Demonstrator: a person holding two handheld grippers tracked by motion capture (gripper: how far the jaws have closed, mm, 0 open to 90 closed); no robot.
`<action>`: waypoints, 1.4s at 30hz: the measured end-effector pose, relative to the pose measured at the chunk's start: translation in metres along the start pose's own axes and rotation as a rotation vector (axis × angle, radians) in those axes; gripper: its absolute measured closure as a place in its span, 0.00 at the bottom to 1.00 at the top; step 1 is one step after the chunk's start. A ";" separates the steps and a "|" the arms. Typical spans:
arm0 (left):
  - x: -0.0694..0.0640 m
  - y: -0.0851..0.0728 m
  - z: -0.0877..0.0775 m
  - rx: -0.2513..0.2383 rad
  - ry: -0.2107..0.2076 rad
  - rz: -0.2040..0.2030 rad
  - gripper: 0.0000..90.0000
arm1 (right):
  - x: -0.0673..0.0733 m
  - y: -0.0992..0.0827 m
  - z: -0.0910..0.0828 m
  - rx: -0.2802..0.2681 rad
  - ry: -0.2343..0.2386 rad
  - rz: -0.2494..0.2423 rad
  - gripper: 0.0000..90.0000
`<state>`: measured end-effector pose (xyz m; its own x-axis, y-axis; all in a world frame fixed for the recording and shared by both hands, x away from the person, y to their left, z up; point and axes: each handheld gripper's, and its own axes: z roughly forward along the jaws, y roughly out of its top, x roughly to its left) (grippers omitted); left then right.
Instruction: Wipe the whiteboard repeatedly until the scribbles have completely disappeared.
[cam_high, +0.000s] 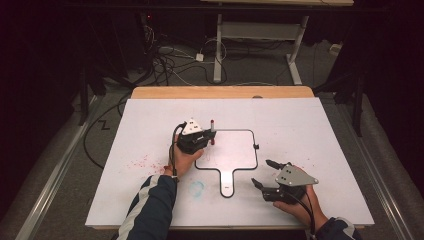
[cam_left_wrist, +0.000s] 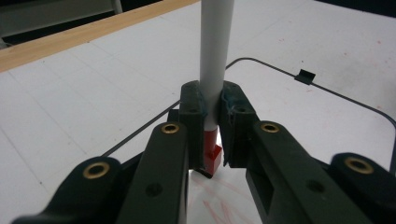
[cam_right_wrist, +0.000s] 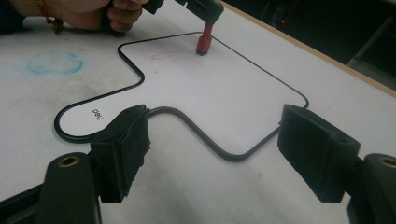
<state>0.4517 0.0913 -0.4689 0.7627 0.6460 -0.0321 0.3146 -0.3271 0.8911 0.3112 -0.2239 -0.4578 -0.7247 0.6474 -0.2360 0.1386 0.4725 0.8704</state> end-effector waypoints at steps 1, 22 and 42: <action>0.001 0.000 0.000 0.002 0.002 0.005 0.88 | 0.000 0.000 0.000 0.005 0.001 -0.001 0.29; 0.000 -0.005 -0.012 0.022 0.092 0.075 0.87 | 0.002 0.000 0.000 0.011 0.008 -0.015 0.29; 0.007 -0.015 -0.030 0.024 0.125 0.045 0.87 | 0.005 0.001 0.001 0.016 0.032 -0.030 0.29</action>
<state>0.4357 0.1216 -0.4688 0.7006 0.7106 0.0658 0.2962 -0.3735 0.8791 0.3084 -0.2193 -0.4582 -0.7501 0.6132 -0.2477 0.1273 0.5014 0.8558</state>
